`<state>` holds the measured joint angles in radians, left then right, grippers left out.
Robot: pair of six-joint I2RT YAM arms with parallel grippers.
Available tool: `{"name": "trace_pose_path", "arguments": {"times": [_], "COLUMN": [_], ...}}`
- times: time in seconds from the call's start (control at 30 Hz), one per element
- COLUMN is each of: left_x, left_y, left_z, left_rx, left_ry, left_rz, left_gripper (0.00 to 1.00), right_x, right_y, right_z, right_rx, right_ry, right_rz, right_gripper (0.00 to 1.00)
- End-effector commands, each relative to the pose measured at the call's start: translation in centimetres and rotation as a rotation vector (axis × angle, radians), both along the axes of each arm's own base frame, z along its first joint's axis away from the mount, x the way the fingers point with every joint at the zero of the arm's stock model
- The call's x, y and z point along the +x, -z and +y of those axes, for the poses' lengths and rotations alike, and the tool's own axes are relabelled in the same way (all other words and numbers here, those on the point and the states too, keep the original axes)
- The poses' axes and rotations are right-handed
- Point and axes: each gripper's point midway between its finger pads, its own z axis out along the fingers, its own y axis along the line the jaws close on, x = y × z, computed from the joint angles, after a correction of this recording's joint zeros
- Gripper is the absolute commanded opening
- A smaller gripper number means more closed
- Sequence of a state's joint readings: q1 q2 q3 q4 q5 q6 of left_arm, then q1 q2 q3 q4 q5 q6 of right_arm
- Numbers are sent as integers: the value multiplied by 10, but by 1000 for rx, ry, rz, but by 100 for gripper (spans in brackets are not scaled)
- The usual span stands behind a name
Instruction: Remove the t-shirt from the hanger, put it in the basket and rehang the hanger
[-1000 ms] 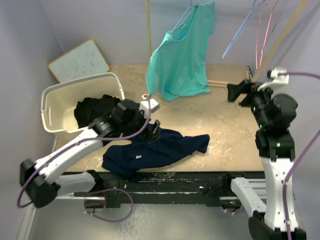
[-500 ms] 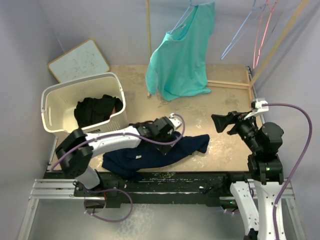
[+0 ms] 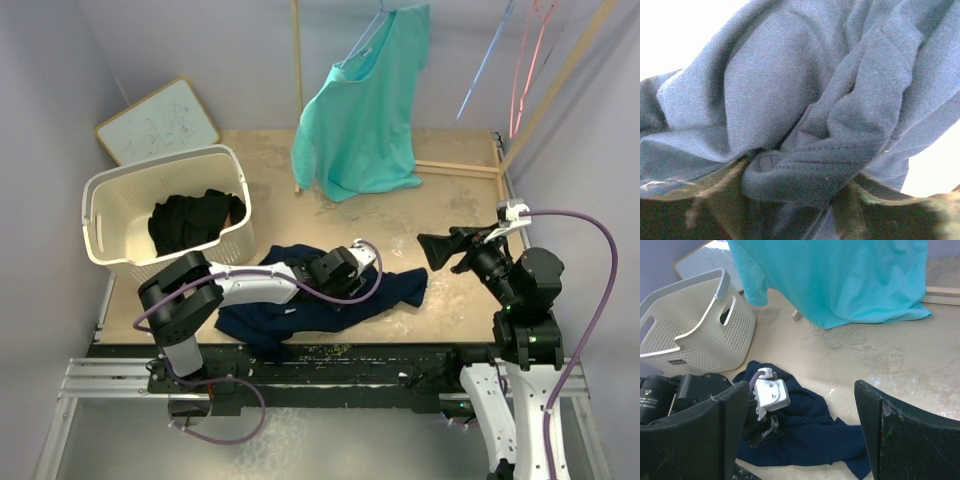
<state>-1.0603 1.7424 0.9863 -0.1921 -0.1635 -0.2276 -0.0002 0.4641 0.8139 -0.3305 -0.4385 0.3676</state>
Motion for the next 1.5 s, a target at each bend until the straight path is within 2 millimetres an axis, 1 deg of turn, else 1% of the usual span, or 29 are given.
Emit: {"name": "trace_pose_path", "arguments": {"times": [0.0,0.03,0.07,0.13,0.17,0.2,0.23,0.27,0.33,0.4,0.47,0.5,0.53,0.6,0.67,0.77,0.83,0.87,0.9,0.97,1.03,1.1,1.13,1.2,1.27,1.37,1.4,1.47], "left_x": [-33,-33,-33,-27,-23,-18,-11,-4,14,35,56,66,77,93,108,124,127,127,125,123,120,119,120,122,129,138,139,141], "left_y": [38,40,39,27,14,-3,-20,-43,-99,-159,-228,-257,-293,-346,-392,-452,-482,-493,-501,-508,-502,-488,-477,-448,-409,-356,-348,-339], "left_z": [-11,-11,-12,-13,-13,-13,-9,-6,2,19,45,61,78,112,150,211,248,262,273,292,308,314,316,323,329,344,348,352], "left_rx": [-34,-29,-30,-47,-63,-81,-84,-97,-133,-179,-254,-273,-302,-321,-308,-261,-232,-221,-220,-187,-129,-108,-92,-48,9,47,45,33], "left_ry": [77,77,79,77,76,77,68,60,32,-20,-86,-128,-182,-273,-392,-629,-787,-844,-890,-973,-1035,-1049,-1059,-1081,-1091,-1122,-1136,-1150], "left_rz": [208,239,267,280,266,239,208,167,52,-69,-199,-262,-337,-462,-597,-817,-933,-972,-996,-1026,-1028,-997,-976,-924,-862,-756,-743,-721], "left_gripper": [46,32,20,4,0,0,0,0,0,0,0,0,0,0,0,0,0,1,2,3,3,3,3,4,4,3,3,3], "right_x": [0,1,1,2,2,2,2,2,1,3,5,6,7,8,10,11,12,12,11,11,10,11,11,12,13,13,13,12], "right_y": [-13,-14,-14,-15,-17,-17,-19,-20,-20,-18,-17,-16,-16,-16,-17,-16,-15,-14,-13,-12,-10,-8,-7,-7,-7,-7,-7,-6], "right_z": [3,2,2,1,-1,-2,-3,-5,-7,-7,-7,-6,-5,-4,-3,-1,0,0,-1,-2,-2,-2,-1,0,1,1,1,0], "right_rx": [7,8,6,2,-3,-6,-9,-11,-11,-2,12,20,25,36,44,57,60,62,60,56,54,56,59,65,67,63,60,55], "right_ry": [-14,-11,-10,-2,4,12,21,30,43,49,48,47,45,41,35,26,22,23,24,30,35,33,30,23,18,15,16,18], "right_rz": [-53,-54,-55,-57,-60,-60,-63,-66,-70,-65,-60,-53,-54,-53,-53,-50,-45,-41,-40,-36,-35,-31,-29,-27,-28,-28,-27,-25], "right_gripper": [86,86,86,86,86,86,86,86,86,86,86,86,86,86,86,86,86,86,86,86,86,86,86,86,86,86,86,86]}}
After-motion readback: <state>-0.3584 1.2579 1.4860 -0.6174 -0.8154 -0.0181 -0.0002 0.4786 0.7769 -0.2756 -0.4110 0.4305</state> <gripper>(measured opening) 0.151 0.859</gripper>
